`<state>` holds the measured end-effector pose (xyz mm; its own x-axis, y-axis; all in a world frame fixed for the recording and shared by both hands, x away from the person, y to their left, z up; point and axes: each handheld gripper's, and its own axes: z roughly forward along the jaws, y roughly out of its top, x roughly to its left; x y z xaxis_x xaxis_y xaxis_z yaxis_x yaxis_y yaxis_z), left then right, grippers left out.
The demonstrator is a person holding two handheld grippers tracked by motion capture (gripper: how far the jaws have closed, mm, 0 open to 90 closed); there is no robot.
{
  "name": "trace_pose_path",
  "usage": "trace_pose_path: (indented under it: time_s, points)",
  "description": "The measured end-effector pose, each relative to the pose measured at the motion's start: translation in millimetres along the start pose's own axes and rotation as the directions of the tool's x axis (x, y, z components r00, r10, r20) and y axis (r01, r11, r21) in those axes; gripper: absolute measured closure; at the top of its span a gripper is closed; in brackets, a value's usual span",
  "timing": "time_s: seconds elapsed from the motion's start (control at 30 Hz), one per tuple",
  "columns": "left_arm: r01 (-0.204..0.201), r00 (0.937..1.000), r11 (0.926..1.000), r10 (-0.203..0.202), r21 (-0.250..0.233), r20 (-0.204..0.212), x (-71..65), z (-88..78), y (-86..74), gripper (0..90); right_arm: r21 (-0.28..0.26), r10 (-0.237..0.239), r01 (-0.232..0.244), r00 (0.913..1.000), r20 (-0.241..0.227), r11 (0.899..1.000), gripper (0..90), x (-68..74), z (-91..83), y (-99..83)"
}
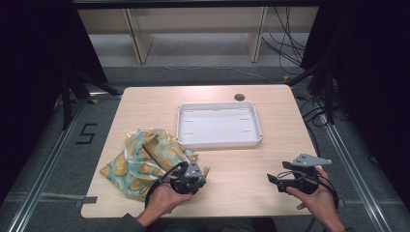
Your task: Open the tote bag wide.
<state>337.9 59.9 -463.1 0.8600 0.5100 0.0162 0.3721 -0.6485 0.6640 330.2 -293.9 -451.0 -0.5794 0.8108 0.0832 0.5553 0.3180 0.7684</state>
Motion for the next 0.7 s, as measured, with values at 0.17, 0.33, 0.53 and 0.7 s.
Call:
trace_pose_path:
  time_s: [0.17,0.33,0.53,0.7]
  points:
    - [-0.012,0.9999,0.9995,0.012,0.028,0.005,-12.0,15.9,18.7,87.5,0.018,0.013,-0.013,0.9999,-0.006,1.000,24.4,0.5,-1.5,0.2]
    - [-0.041,0.9988,0.9987,0.040,0.029,0.029,-26.1,30.3,36.1,86.3,0.017,0.009,-0.009,0.9999,-0.007,1.000,24.3,0.3,-1.6,0.1]
    - [-0.035,0.9974,0.9994,0.034,0.005,0.063,-39.9,35.4,48.6,70.7,-0.006,-0.016,0.016,0.9999,0.001,1.000,24.3,-1.8,0.1,0.4]
    - [-0.004,0.9983,0.9989,0.007,-0.046,0.058,-38.5,5.3,48.0,44.8,0.009,-0.003,0.004,0.9988,-0.049,1.000,24.0,2.1,4.3,0.6]
